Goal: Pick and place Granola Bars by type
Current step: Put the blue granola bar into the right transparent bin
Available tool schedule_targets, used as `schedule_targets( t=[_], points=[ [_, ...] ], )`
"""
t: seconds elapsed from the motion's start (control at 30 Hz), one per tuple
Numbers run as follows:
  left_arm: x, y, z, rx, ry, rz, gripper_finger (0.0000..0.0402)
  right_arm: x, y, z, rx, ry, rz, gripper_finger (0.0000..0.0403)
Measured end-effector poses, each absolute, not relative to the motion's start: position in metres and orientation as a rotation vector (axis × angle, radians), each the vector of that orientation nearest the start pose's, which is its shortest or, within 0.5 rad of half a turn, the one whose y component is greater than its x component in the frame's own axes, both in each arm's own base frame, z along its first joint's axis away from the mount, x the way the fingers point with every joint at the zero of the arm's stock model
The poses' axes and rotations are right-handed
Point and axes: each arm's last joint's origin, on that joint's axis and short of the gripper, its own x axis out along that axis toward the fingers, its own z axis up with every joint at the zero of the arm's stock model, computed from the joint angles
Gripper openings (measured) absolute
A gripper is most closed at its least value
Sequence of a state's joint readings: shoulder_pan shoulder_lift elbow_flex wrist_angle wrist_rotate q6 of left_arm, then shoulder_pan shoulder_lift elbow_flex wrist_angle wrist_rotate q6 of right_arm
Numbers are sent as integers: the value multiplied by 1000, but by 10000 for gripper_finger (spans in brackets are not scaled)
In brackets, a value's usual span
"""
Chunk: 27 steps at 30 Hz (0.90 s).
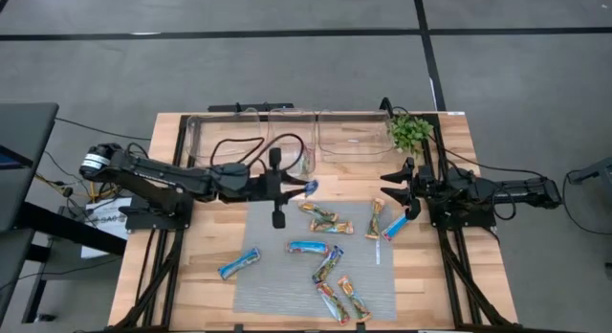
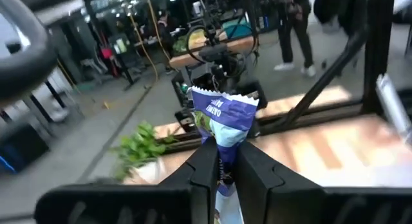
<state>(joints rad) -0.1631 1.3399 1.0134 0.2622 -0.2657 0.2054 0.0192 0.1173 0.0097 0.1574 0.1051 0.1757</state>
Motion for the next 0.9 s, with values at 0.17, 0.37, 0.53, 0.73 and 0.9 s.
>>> schedule_targets(
  t=[0.17,0.37,0.53,0.73,0.9],
  points=[
    [304,-41,332,121,71,105,33,104,-1,173,179,-57,-81,180],
    [309,-22,328,127,88,168,34,104,-1,173,179,-57,-82,183],
    [324,7,312,107,116,244,34,104,-1,173,179,-57,-82,180],
    [347,49,295,82,54,359,34,104,-1,173,179,-57,-82,182],
    [369,91,298,68,47,405,34,104,-1,173,179,-57,-82,182]
  ],
)
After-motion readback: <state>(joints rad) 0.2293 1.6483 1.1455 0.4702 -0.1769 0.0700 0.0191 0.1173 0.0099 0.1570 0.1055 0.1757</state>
